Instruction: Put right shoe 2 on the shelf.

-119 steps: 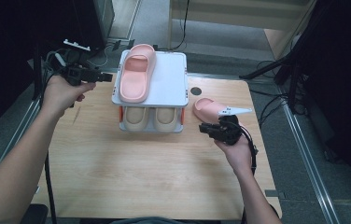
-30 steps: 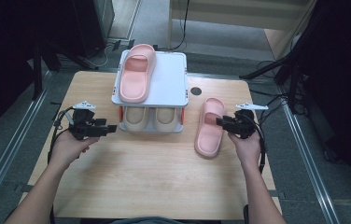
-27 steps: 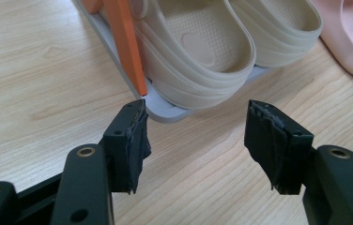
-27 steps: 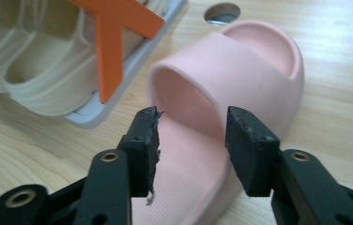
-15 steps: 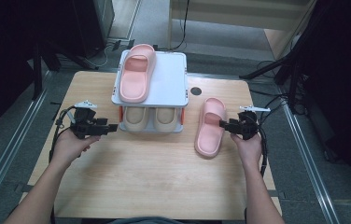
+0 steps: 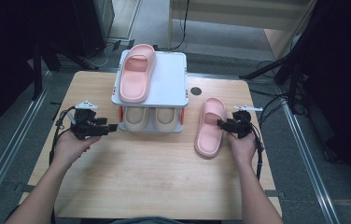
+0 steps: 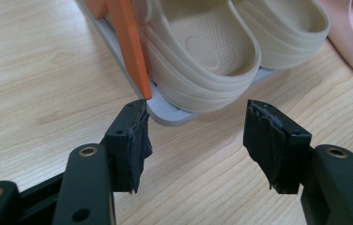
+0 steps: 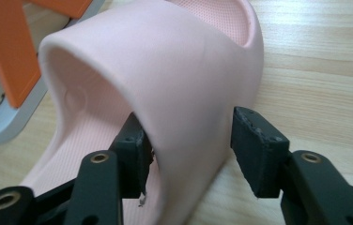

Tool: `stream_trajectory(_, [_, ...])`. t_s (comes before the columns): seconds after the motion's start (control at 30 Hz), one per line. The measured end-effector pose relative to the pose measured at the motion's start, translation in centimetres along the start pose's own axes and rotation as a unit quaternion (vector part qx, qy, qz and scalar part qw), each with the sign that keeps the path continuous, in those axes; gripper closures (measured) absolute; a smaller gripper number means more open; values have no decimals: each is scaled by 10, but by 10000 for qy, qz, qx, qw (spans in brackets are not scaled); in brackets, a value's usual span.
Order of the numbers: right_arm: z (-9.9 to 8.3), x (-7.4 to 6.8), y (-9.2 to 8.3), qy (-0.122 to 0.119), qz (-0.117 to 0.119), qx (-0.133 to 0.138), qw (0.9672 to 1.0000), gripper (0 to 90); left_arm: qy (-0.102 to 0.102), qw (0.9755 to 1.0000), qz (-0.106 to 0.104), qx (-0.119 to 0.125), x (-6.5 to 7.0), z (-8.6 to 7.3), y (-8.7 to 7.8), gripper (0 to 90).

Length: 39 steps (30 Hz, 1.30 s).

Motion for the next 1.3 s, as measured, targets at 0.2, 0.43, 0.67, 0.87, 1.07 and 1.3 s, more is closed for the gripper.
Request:
stream_trajectory(0.2, [3, 0, 10, -35, -335, 104, 9994, 529, -43, 10000, 54, -37, -2, -5, -1, 408])
stream_trajectory(0.43, [3, 6, 15, 114, -449, 113, 9989, 591, -37, 10000, 70, -14, -4, -8, -4, 408])
stream_trajectory(0.67, [6, 7, 14, -33, -583, 95, 9982, 696, -31, 9999, 89, -67, -5, -11, -3, 411])
stream_trajectory(0.87, [9, 6, 12, 23, -439, 95, 9990, 806, 71, 9999, 88, -123, -3, -13, -2, 423])
stream_trajectory(1.07, [13, 0, 8, 33, -383, 89, 9992, 822, 68, 9999, 89, -127, -3, -14, -2, 432])
stream_trajectory(1.3, [19, -5, -3, 104, -319, 100, 9994, 822, 47, 9998, 10, -176, -2, -15, 1, 435])
Point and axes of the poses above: each handheld gripper's, and its own axes: y roughly forward along the jaws, z roughly out of its top, x roughly to its right, the point moved 9 cm from there along y, roughly forward along the jaws, and after that the axes turned 2 degrees about y, right-handed, at the moved point
